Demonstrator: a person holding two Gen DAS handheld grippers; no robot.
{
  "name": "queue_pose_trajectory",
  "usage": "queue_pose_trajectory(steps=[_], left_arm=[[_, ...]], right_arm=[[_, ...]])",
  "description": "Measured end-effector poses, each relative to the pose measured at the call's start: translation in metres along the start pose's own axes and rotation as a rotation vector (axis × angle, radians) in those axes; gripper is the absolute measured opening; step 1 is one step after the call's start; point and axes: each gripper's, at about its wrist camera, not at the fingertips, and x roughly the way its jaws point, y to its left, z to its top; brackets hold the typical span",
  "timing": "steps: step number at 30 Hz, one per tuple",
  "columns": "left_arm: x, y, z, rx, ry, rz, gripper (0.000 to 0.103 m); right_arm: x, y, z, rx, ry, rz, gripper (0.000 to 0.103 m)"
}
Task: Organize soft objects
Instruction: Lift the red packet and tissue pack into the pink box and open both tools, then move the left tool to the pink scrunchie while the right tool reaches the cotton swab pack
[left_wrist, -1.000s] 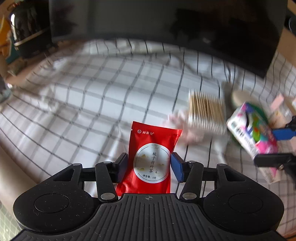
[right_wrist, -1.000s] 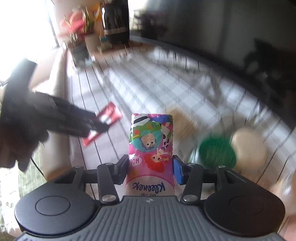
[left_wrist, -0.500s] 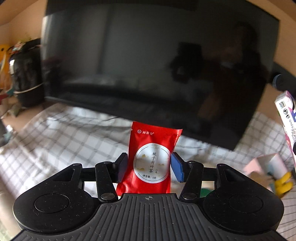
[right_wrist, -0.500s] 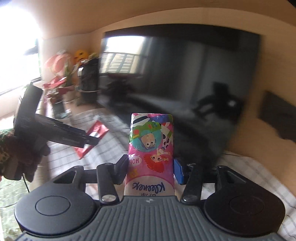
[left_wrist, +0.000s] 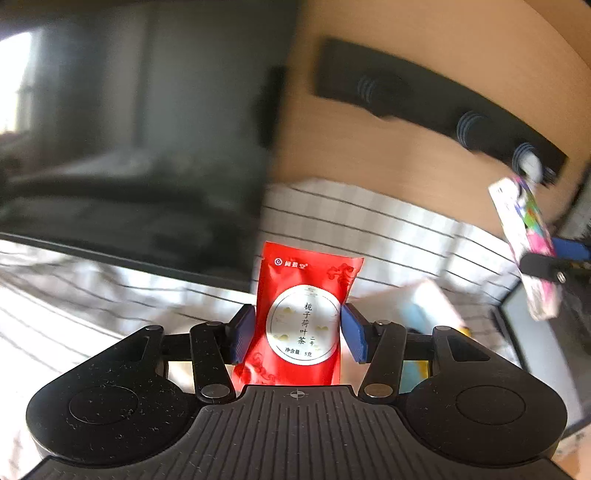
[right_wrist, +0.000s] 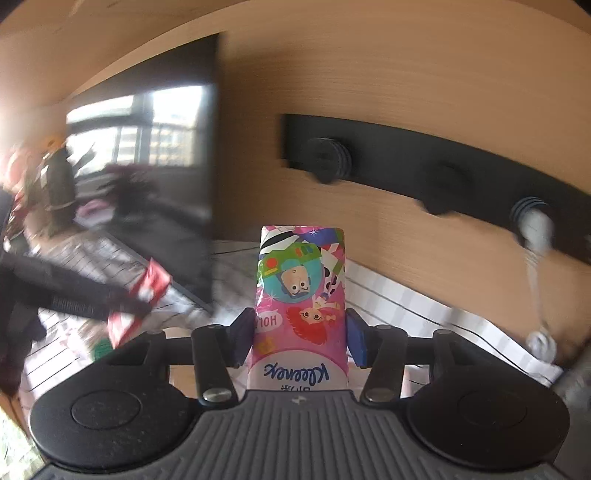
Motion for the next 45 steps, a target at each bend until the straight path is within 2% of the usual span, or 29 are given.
queue_pose_trajectory(steps=[5, 9, 11, 12, 14, 15, 16, 19, 24, 26, 27, 29, 32, 35, 39, 45], left_arm=[[0.042, -0.058, -0.007, 0.001, 0.061, -0.087, 0.056], [0.08, -0.09, -0.013, -0.041, 0.12, -0.127, 0.056], [0.098, -0.098, -0.016, -0.1, 0.133, -0.157, 0.057], [0.11, -0.1, -0.019, -0.161, 0.143, -0.204, 0.058], [0.141, -0.097, -0.03, -0.307, 0.211, -0.352, 0.061], [0.156, -0.096, -0.037, -0.343, 0.234, -0.412, 0.064], [0.163, -0.097, -0.043, -0.347, 0.226, -0.424, 0.062], [0.167, -0.1, -0.056, -0.286, 0.179, -0.313, 0.06], [0.141, -0.088, -0.061, -0.256, 0.117, -0.315, 0.06], [0.122, -0.087, -0.064, -0.207, 0.081, -0.301, 0.06], [0.115, -0.087, -0.065, -0.176, 0.064, -0.286, 0.06], [0.1, -0.086, -0.072, -0.115, 0.037, -0.245, 0.06], [0.079, -0.071, -0.087, -0.076, 0.04, -0.177, 0.06], [0.06, -0.045, -0.106, -0.106, 0.039, -0.107, 0.06], [0.035, -0.002, -0.14, -0.202, 0.012, -0.06, 0.06], [-0.014, 0.08, -0.17, -0.348, -0.066, 0.044, 0.06]], right_arm=[[-0.004, -0.055, -0.024, 0.098, -0.036, -0.064, 0.05], [0.004, -0.091, -0.047, 0.176, -0.014, -0.073, 0.05], [0.013, -0.107, -0.058, 0.213, 0.009, -0.065, 0.05], [0.017, -0.111, -0.062, 0.229, 0.021, -0.061, 0.05], [0.03, -0.119, -0.069, 0.262, 0.047, -0.059, 0.05], [0.036, -0.119, -0.072, 0.274, 0.058, -0.059, 0.05], [0.04, -0.12, -0.075, 0.289, 0.068, -0.055, 0.05], [0.057, -0.118, -0.077, 0.316, 0.098, -0.033, 0.05], [0.076, -0.109, -0.074, 0.331, 0.121, 0.026, 0.05], [0.088, -0.105, -0.073, 0.358, 0.15, 0.065, 0.055], [0.095, -0.103, -0.073, 0.366, 0.165, 0.077, 0.059], [0.112, -0.096, -0.074, 0.375, 0.204, 0.095, 0.085], [0.12, -0.092, -0.075, 0.409, 0.22, 0.04, 0.087], [0.112, -0.082, -0.07, 0.389, 0.227, -0.005, 0.087], [0.089, -0.051, -0.058, 0.298, 0.208, -0.058, 0.087], [0.073, 0.046, -0.02, 0.107, 0.144, -0.026, 0.1]])
